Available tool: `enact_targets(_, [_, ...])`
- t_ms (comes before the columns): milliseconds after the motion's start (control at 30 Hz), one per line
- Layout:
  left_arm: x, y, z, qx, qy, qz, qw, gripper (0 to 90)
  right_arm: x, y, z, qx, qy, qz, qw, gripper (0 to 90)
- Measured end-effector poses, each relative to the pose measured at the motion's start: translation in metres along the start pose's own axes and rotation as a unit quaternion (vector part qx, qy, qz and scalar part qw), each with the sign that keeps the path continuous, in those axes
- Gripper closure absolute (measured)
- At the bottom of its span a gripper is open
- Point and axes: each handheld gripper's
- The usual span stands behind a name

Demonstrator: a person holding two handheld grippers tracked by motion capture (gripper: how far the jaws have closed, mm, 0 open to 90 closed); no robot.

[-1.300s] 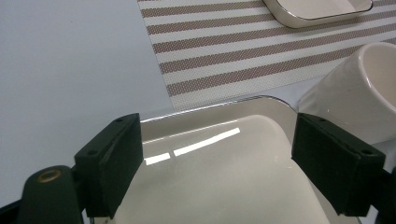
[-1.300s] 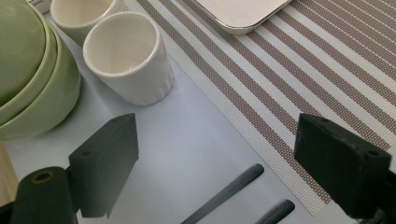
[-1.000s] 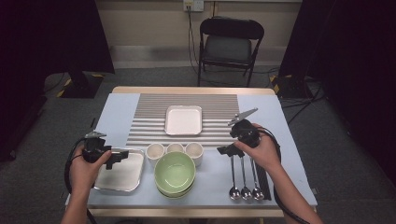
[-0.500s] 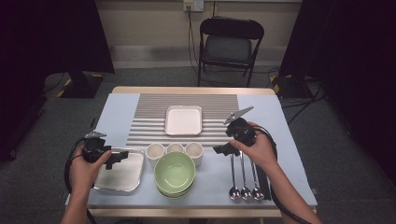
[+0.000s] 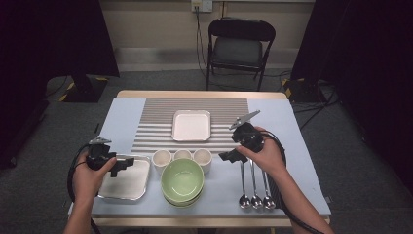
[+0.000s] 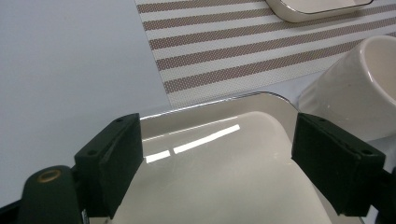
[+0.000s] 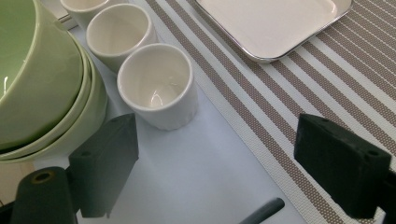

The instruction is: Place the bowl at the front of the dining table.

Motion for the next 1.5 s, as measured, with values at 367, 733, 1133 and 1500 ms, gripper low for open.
enact_targets(367, [0.000,0.001,-0.002,0.001,-0.002,-0.001,1.0000,16.2,-0.008,0.006,0.002,-0.003,-0.002,-0.008,1.0000,13.0])
enact_targets(733, [0.000,0.000,0.000,0.003,-0.001,0.000,1.0000,16.1,-0.017,0.012,0.003,-0.009,-0.002,-0.013,0.9999,13.0])
enact_targets(1133, [0.000,0.000,-0.002,0.004,-0.004,-0.001,1.0000,16.0,-0.027,0.020,0.004,-0.015,-0.011,-0.022,0.9996,13.0])
enact_targets(1500, [0.000,0.001,-0.003,0.004,-0.006,0.001,1.0000,16.0,-0.036,0.027,0.002,-0.018,-0.012,-0.028,0.9994,13.0])
Point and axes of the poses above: each handheld gripper's, and its own axes: z roughly forward along the jaws, x roughly out of its underside, y roughly to its left, and after that the axes turned 13 degrees about x, right-handed
